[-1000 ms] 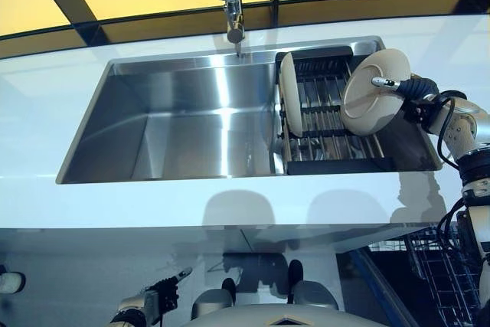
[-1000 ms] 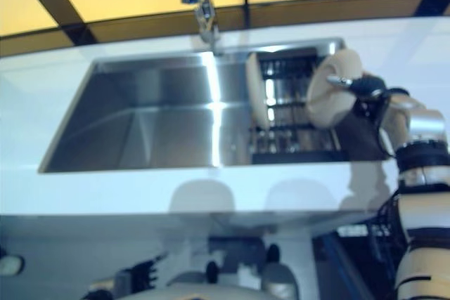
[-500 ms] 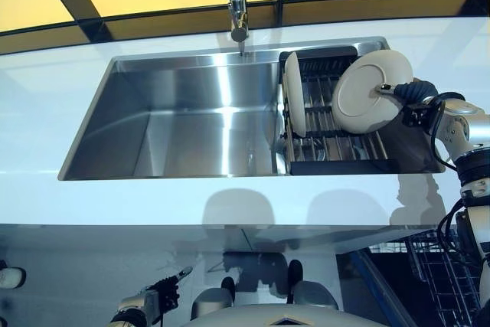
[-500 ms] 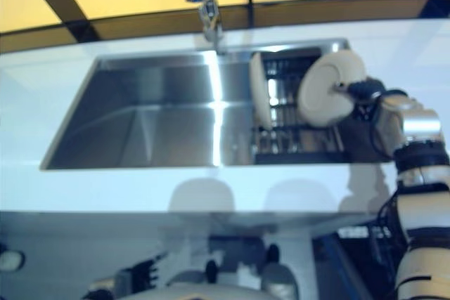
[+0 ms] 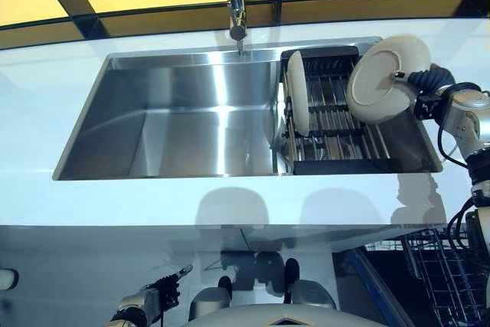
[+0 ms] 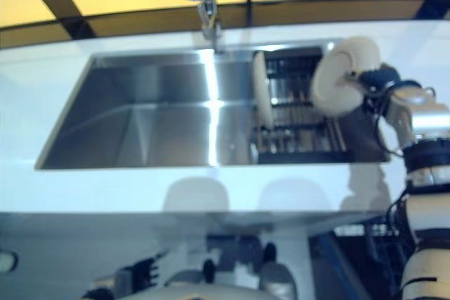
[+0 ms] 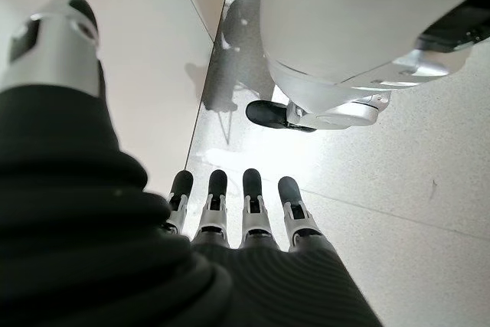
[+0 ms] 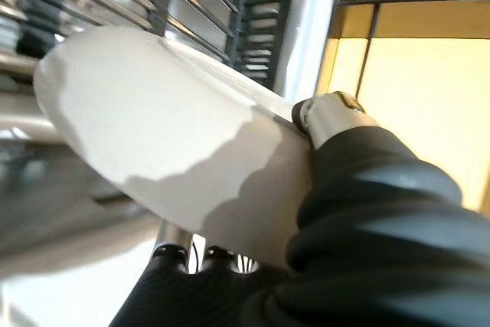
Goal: Take plates into dishwasher
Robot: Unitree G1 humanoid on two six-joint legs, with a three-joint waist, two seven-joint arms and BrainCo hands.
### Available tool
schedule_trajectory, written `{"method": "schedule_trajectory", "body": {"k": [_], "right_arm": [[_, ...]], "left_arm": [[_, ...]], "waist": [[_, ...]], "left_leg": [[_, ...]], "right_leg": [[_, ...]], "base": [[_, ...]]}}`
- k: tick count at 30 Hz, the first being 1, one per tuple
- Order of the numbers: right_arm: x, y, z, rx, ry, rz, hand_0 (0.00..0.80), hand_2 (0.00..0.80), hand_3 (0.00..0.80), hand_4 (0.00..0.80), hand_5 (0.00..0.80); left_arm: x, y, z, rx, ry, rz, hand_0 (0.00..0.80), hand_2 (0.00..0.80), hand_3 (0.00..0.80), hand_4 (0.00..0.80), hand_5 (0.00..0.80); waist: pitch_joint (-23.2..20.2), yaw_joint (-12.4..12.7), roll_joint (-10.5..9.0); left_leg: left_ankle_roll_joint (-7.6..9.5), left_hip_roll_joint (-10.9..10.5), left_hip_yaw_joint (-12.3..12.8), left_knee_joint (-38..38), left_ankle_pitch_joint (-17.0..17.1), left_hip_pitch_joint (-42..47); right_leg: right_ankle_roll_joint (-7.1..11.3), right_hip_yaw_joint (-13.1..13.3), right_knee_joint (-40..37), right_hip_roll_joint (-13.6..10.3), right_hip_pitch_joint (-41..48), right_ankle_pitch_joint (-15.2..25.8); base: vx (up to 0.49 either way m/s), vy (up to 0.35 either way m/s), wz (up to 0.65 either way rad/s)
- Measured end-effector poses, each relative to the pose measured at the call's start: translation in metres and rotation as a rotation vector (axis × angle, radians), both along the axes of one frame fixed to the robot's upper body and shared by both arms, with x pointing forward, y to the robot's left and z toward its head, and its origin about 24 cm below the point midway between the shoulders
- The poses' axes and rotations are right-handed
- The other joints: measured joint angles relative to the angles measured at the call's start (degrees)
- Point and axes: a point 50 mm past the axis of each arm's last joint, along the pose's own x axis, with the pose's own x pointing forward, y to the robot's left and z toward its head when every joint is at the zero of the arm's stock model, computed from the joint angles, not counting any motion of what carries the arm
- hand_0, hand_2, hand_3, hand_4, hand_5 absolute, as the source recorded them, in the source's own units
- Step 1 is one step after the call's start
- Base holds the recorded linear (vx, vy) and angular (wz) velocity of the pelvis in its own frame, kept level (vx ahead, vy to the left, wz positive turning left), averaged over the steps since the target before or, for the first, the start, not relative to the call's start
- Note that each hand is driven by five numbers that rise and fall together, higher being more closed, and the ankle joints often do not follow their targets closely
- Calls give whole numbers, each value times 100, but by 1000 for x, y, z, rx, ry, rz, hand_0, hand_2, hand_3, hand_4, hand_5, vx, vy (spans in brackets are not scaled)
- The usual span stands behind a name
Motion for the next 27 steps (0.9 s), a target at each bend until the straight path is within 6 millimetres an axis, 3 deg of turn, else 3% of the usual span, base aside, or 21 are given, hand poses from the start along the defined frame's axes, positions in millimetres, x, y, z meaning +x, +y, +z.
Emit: {"method": "schedule_trajectory", "body": {"k": [4, 8, 16, 17, 20, 21, 23, 24, 25, 26, 27], "right_arm": [[-5, -10, 9, -84, -4, -13, 800, 800, 800, 800, 800], [-18, -28, 5, -143, 26, -34, 800, 800, 800, 800, 800], [-32, -33, -7, -146, 3, 13, 800, 800, 800, 800, 800], [-32, -32, -8, -147, 3, 19, 800, 800, 800, 800, 800], [-33, -31, -11, -143, 10, 47, 800, 800, 800, 800, 800], [-34, -30, -12, -143, 12, 59, 800, 800, 800, 800, 800], [-35, -30, -15, -144, 23, 73, 800, 800, 800, 800, 800], [-35, -29, -13, -148, 17, 81, 800, 800, 800, 800, 800], [-34, -26, -11, -153, 7, 92, 800, 800, 800, 800, 800], [-34, -24, -7, -160, -9, 105, 800, 800, 800, 800, 800], [-34, -23, -5, -164, -17, 108, 800, 800, 800, 800, 800]], "left_arm": [[2, 0, 1, -1, -20, -3, 0, 0, 0, 0, 0], [4, 6, 2, 11, -31, -4, 0, 0, 0, 0, 0], [7, 34, 11, 77, -48, -21, 0, 0, 0, 0, 0], [8, 36, 12, 84, -51, -23, 0, 0, 0, 0, 0], [10, 40, 14, 95, -60, -15, 0, 0, 0, 0, 0], [8, 43, 14, 103, -58, -9, 0, 0, 0, 0, 0], [6, 46, 15, 113, -68, 5, 0, 0, 0, 0, 0], [5, 47, 15, 115, -67, 8, 0, 0, 0, 0, 0], [4, 49, 15, 120, -63, 10, 0, 0, 0, 0, 0], [1, 50, 15, 122, -50, 15, 0, 0, 0, 0, 0], [1, 49, 14, 117, -47, 17, 0, 0, 0, 0, 0]], "waist": [[-1, -22, -155], [-8, -40, -380], [-5, -209, -746], [-9, -192, -756], [-2, -169, -769], [-16, -158, -794], [-91, -164, -698], [-115, -140, -680], [-176, -120, -764], [-223, -70, -851], [-228, -39, -844]], "left_leg": [[30, -43, 95, -6, -24, 68], [66, -98, 215, -9, -46, 121], [165, -241, 430, -19, -93, 156], [183, -248, 517, -24, -100, 156], [291, -205, 789, -21, -121, 137], [334, -163, 894, -38, -106, 91], [255, 100, 1214, -34, -40, 17], [221, 181, 1265, -27, -50, -7], [136, 93, 1255, -4, -11, -20], [109, 38, 1263, -6, 8, -39], [109, 30, 1238, -6, 9, -33]], "right_leg": [[38, 123, 12, -14, 1, 21], [65, 260, 16, -38, -16, 61], [179, 406, 90, -135, -140, 189], [244, 406, 131, -129, -206, 242], [684, 390, 10, -101, -318, 614], [801, 304, 24, -143, -357, 488], [492, -193, 591, -18, -433, 25], [474, -266, 822, -17, -430, -118], [463, -203, 743, -22, -361, -248], [223, -92, 417, -14, -227, -229], [95, -49, 255, 4, -163, -148]], "base": [[-42, 139, -16], [-57, 115, -16], [-88, 42, -15], [-131, 14, -33], [-151, -11, -41], [-152, -38, -32], [-97, -32, -15], [-46, -22, -16], [-45, -38, -23], [-46, -43, -26], [-41, -46, -32]]}}
